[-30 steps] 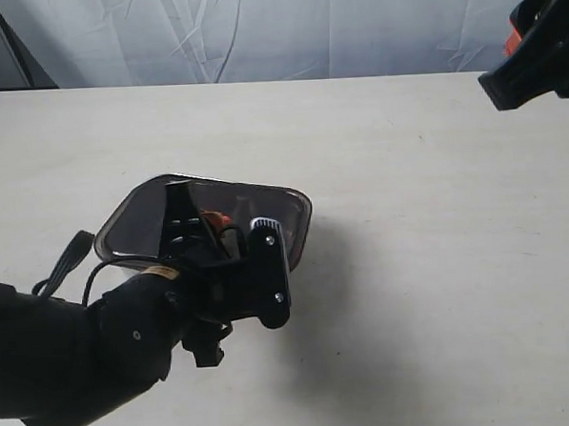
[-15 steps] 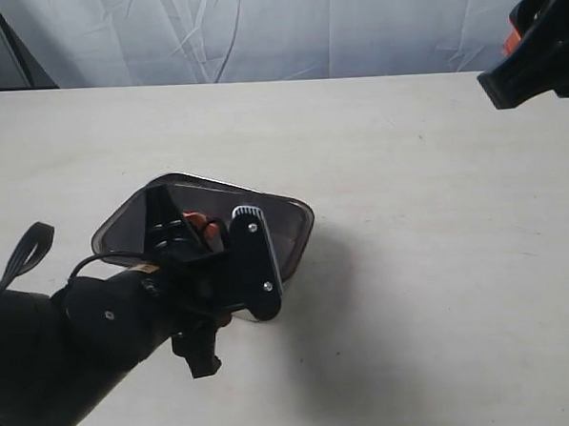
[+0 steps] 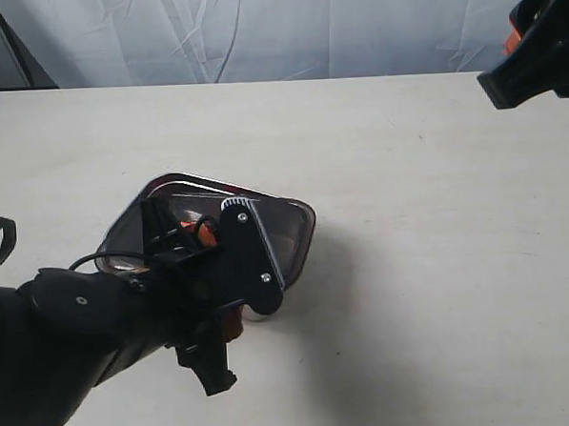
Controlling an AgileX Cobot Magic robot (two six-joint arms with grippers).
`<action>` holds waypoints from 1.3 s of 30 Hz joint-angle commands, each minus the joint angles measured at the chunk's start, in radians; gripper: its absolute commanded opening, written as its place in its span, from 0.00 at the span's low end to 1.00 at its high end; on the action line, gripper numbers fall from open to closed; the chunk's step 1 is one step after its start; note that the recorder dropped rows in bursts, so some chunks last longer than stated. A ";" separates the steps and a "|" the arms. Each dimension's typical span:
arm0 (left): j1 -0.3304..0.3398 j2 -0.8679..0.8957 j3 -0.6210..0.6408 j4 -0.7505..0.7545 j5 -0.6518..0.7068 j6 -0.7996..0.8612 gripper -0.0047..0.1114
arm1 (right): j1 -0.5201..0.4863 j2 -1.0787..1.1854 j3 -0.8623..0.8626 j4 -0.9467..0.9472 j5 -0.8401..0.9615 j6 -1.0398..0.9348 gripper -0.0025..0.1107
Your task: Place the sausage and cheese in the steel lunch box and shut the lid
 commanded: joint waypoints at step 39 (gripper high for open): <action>0.288 -0.217 -0.131 -0.053 -0.264 0.013 0.04 | -0.005 0.203 0.002 0.620 -0.067 -0.184 0.02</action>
